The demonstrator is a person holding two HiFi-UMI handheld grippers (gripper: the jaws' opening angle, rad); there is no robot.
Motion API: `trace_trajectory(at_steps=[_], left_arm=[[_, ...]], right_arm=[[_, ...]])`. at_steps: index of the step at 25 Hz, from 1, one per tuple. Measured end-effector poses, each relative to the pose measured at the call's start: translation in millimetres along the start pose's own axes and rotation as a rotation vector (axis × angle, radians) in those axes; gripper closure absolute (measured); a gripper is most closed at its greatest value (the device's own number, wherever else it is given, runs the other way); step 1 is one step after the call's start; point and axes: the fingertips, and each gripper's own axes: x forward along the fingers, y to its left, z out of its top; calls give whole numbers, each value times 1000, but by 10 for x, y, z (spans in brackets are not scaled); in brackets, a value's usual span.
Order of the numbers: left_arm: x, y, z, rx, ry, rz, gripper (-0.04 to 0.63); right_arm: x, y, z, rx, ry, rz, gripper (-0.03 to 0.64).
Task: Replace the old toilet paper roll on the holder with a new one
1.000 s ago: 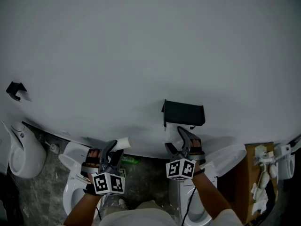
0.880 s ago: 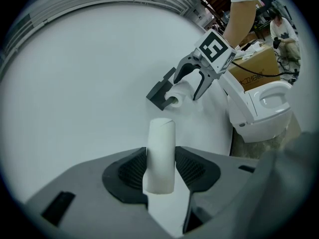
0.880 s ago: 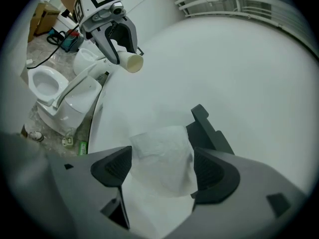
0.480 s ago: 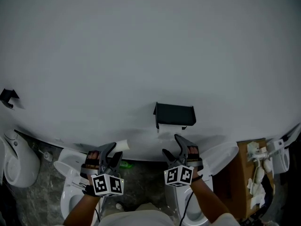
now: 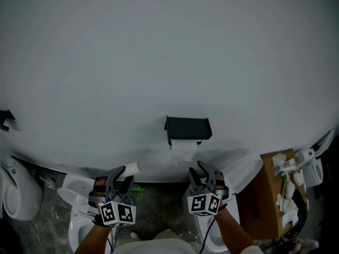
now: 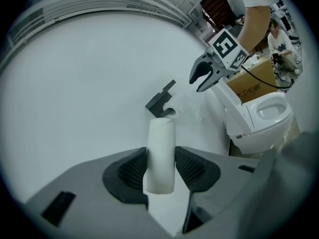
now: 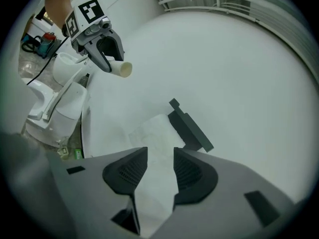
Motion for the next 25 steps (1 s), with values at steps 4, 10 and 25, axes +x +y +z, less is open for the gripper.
trace_trajectory(at_steps=[4, 10, 25], left_arm=[[-79, 60, 22, -94, -30, 13, 414], [-248, 201, 34, -201, -73, 45, 416], [-645, 397, -68, -361, -123, 125, 416]], right_arm=[[-149, -82, -84, 84, 20, -37, 535], [-366, -263, -97, 244, 7, -82, 603], [-1042, -1005, -114, 632, -122, -203, 617]])
